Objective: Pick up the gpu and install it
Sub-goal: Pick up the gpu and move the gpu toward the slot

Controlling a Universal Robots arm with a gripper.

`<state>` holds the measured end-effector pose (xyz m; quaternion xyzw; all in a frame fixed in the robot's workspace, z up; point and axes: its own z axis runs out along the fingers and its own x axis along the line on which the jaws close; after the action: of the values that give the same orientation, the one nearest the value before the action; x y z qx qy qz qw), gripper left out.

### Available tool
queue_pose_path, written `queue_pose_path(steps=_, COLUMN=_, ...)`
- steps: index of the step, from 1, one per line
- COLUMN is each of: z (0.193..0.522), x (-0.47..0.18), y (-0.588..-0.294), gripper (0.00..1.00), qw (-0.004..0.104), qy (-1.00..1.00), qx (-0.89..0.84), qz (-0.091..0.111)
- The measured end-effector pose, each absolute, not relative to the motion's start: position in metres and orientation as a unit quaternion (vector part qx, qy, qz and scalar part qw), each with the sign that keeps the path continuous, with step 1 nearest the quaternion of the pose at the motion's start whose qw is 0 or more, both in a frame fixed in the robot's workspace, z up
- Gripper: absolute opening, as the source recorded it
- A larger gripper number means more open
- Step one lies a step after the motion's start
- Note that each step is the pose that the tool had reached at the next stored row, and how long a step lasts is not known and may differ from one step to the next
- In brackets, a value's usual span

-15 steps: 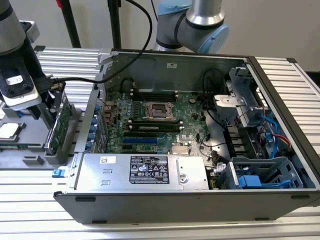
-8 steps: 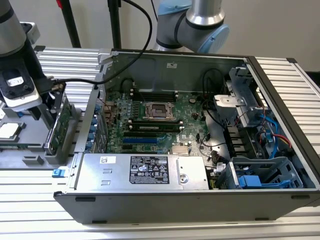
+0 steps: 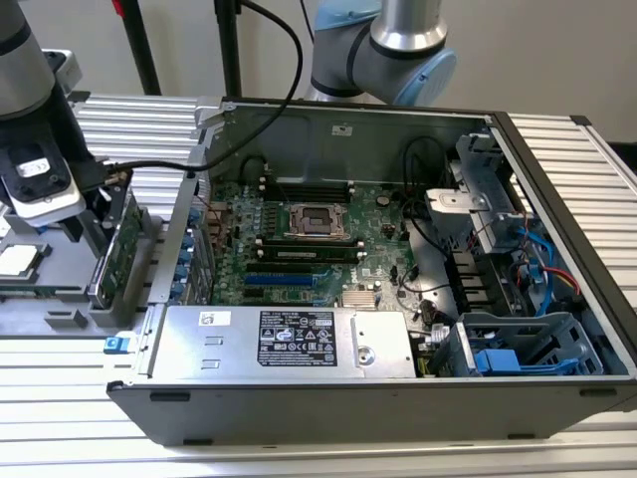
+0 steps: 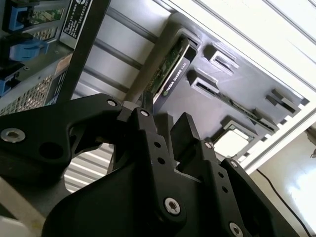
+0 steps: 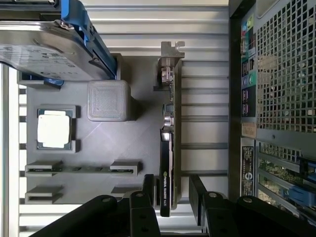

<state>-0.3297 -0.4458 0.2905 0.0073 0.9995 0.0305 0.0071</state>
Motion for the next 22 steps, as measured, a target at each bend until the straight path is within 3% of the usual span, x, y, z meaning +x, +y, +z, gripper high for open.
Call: queue_pose_path(steps=22, z=0.279, x=-0.33, y=-0.443, gripper=1.0, qw=0.007, qy=0.999, qx=0.007, qz=0.031)
